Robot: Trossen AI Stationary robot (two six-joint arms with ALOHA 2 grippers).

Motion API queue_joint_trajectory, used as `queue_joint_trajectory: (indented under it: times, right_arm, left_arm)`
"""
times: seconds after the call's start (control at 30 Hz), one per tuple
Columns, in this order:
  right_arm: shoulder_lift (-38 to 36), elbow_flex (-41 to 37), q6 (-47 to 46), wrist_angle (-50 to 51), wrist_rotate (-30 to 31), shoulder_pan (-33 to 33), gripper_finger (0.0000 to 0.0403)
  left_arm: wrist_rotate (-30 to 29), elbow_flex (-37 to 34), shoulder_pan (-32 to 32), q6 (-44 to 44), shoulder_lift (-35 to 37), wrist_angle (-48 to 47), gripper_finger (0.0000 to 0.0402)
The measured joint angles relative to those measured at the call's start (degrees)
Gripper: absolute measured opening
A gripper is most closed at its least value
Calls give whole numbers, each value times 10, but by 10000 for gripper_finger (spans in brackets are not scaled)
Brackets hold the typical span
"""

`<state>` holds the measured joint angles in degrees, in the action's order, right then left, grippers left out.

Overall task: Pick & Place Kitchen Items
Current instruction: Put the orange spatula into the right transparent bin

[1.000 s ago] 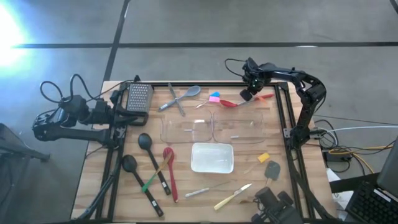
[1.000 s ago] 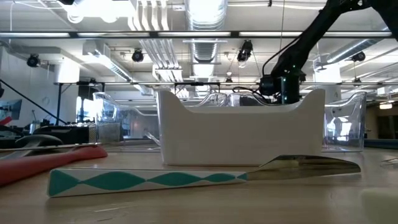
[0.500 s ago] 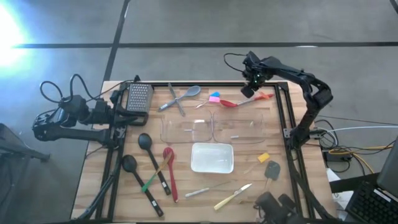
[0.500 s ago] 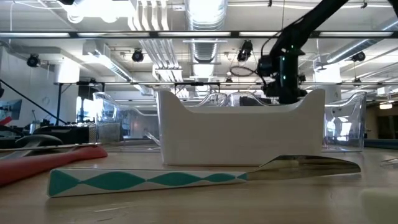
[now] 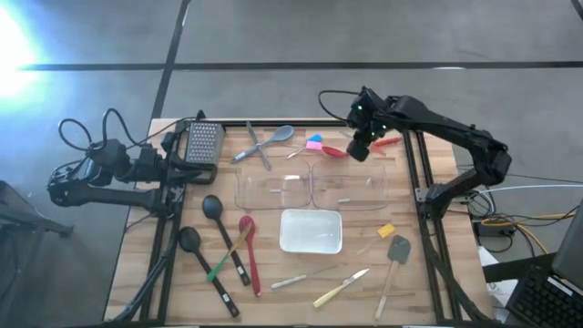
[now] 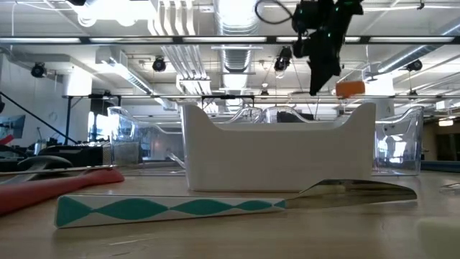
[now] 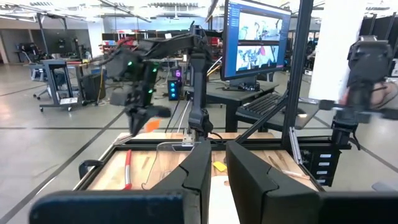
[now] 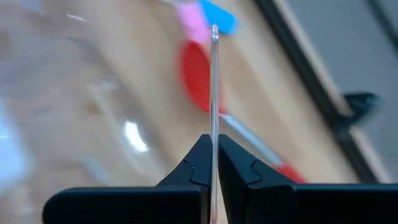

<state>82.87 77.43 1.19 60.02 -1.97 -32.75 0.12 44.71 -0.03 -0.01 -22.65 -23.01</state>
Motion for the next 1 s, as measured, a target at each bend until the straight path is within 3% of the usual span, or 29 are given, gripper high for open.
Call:
queue_joint_trajectory:
  times: [0.2, 0.47, 0.53, 0.67, 1.0]
  right_arm:
    - [-26, -1, -25, -1, -182, 28, 8]
    - [-16, -8, -16, -6, -352, 38, 8]
    - [-13, -14, -1, -8, -330, 43, 8]
    - [-13, -34, 60, -5, -218, 60, 8]
    - [-13, -105, 140, -63, -162, 87, 8]
  left_arm:
    - [0, 0, 0, 0, 0, 0, 58]
    - [0, 0, 0, 0, 0, 0, 58]
    - [0, 0, 0, 0, 0, 0, 58]
    - [0, 0, 0, 0, 0, 0, 58]
    - [0, 0, 0, 0, 0, 0, 58]
